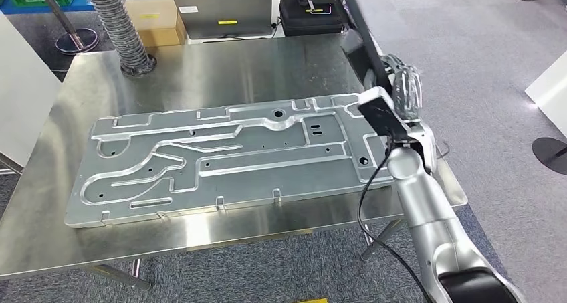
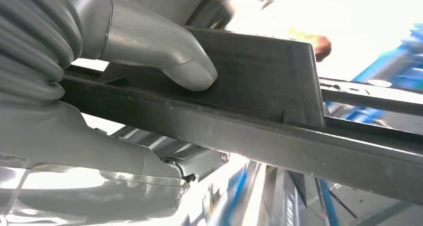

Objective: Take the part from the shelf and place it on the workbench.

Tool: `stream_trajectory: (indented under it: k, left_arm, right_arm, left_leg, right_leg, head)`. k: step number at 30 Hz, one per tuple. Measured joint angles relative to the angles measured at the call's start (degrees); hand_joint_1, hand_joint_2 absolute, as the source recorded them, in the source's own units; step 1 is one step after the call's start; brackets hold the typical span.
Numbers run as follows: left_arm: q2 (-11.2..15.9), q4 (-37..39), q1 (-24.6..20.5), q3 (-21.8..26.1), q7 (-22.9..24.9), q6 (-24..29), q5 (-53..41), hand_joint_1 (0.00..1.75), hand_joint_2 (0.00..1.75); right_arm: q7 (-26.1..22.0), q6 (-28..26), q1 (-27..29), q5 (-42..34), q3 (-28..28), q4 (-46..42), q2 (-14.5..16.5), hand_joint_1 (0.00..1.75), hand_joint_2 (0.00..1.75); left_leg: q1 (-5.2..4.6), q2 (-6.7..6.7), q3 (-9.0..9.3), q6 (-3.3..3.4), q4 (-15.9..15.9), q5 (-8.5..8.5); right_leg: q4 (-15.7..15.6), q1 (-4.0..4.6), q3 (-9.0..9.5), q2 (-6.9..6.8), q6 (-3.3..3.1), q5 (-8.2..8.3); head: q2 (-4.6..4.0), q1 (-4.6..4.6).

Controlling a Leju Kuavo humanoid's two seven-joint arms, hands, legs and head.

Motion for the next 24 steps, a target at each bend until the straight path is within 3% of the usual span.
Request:
stream_trajectory:
  k: [2,6,7,9,10,11,12,13,14,16,17,21,22,24]
  left_arm:
    - [0.0,0.0,-0.4,0.0,0.0,0.0,-0.1,0.00,0.00]
    - [0.0,0.0,-0.7,0.0,-0.1,0.0,-0.1,0.00,0.00]
    - [0.0,0.0,-0.7,0.0,-0.2,0.0,-0.1,0.00,0.00]
    - [0.0,0.0,-0.7,0.0,-0.4,-0.1,-0.1,0.00,0.00]
    - [0.0,0.0,-0.7,0.0,-0.6,-0.2,-0.1,0.00,0.00]
    - [0.1,0.0,-0.7,0.0,-0.7,-0.3,-0.2,0.00,0.00]
    - [0.1,0.0,-0.7,0.0,-0.8,-0.4,-0.2,0.00,0.00]
    - [0.1,0.0,-0.7,0.0,-0.9,-0.5,-0.2,0.00,0.00]
    - [0.1,0.0,-0.7,0.0,-0.9,-0.5,-0.2,0.00,0.00]
    - [0.1,0.0,-0.7,0.0,-1.0,-0.5,-0.3,0.00,0.00]
    - [0.1,0.0,-0.7,-0.1,-1.0,-0.5,-0.3,0.00,0.00]
    - [0.2,0.0,-0.5,-0.1,-1.3,-1.0,-0.6,0.00,0.00]
    - [0.2,0.0,-0.6,-0.1,-1.4,-1.2,-0.7,0.00,0.00]
    - [0.1,0.0,-0.8,-0.3,-1.5,-1.7,-1.0,0.00,0.00]
  right_arm:
    - [5.1,-2.5,-4.7,10.0,2.9,5.9,0.8,1.75,1.75]
    - [12.7,-3.3,-11.3,25.1,7.9,16.3,3.6,1.75,1.75]
    - [13.8,-2.9,-12.8,28.0,9.2,18.8,4.6,1.75,1.75]
    - [14.8,-1.5,-15.5,32.8,11.8,23.6,6.7,1.75,1.75]
    - [14.9,-0.6,-16.4,34.8,13.1,25.9,7.7,1.75,1.75]
    - [14.8,0.1,-17.0,36.3,14.3,28.0,8.7,1.75,1.75]
    - [14.7,0.6,-17.4,37.4,15.4,29.7,9.6,1.75,1.75]
    - [14.7,0.8,-17.6,38.0,16.4,31.1,10.4,1.75,1.75]
    - [14.6,0.9,-17.8,38.4,17.1,32.2,11.1,1.75,1.75]
    - [14.5,0.9,-18.6,38.7,18.2,34.0,12.1,1.75,1.75]
    - [14.4,1.1,-19.1,38.9,18.6,34.9,12.5,1.75,1.75]
    - [12.4,3.5,-20.0,41.9,21.0,37.7,13.8,1.75,1.75]
    - [11.9,4.2,-20.0,42.5,21.8,38.3,14.2,1.75,1.75]
    - [10.9,5.2,-19.6,43.3,23.1,39.7,15.0,1.75,1.75]
  left_leg:
    - [-0.15,0.04,-0.19,-0.56,0.1,-0.12]
    - [0.01,0.03,-0.72,-1.86,1.2,-1.04]
    - [0.07,0.03,-1.77,-2.15,3.5,-2.34]
    - [0.12,0.04,-5.46,-2.55,11.1,-5.83]
    - [0.13,0.04,-7.34,-2.66,14.8,-7.02]
    - [0.13,0.04,-8.50,-2.69,16.7,-7.16]
    - [0.13,0.04,-8.54,-2.65,16.3,-6.14]
    - [0.12,0.05,-7.44,-2.52,13.5,-4.16]
    - [0.12,0.05,-5.60,-2.33,9.3,-1.83]
    - [-0.06,0.02,-2.42,-1.82,2.5,0.70]
    - [-0.15,-0.01,-1.74,-1.55,1.0,0.93]
    - [0.07,0.04,-1.34,-0.43,0.2,0.86]
    - [0.19,0.10,-1.22,-0.16,0.0,0.93]
    - [0.24,0.17,-1.13,0.21,-0.1,0.89]
  right_leg:
    - [-3.9,0.29,1.39,0.03,-0.39,1.35]
    - [-4.5,0.34,1.60,0.02,-1.75,1.44]
    - [-4.7,0.26,1.70,0.00,-2.12,1.51]
    - [-4.8,0.39,1.78,0.02,-2.62,1.45]
    - [-4.7,0.52,1.86,0.05,-2.75,1.38]
    - [-4.7,0.64,2.00,0.06,-2.85,1.28]
    - [-4.7,0.75,2.17,0.07,-2.90,1.15]
    - [-4.6,0.84,2.39,0.06,-2.90,0.97]
    - [-4.5,0.90,2.56,0.04,-2.83,0.74]
    - [-4.2,1.17,2.59,-0.01,-2.51,0.31]
    - [-4.1,1.26,2.53,-0.04,-2.31,0.19]
    - [-3.1,1.28,2.22,-0.03,-1.37,-0.72]
    - [-1.1,1.23,1.36,-0.02,-1.07,-1.93]
    - [6.1,0.96,-2.10,-0.04,-0.60,-5.47]
  head:
    - [-0.01,0.00]
    - [0.01,0.00]
    - [0.01,0.00]
    - [0.01,0.00]
    - [0.01,0.00]
    - [0.01,0.00]
    - [0.01,0.00]
    - [0.01,0.00]
    - [0.01,0.00]
    - [0.00,-0.01]
    - [0.00,0.00]
    - [0.01,0.01]
    - [0.01,0.00]
    - [0.00,0.00]
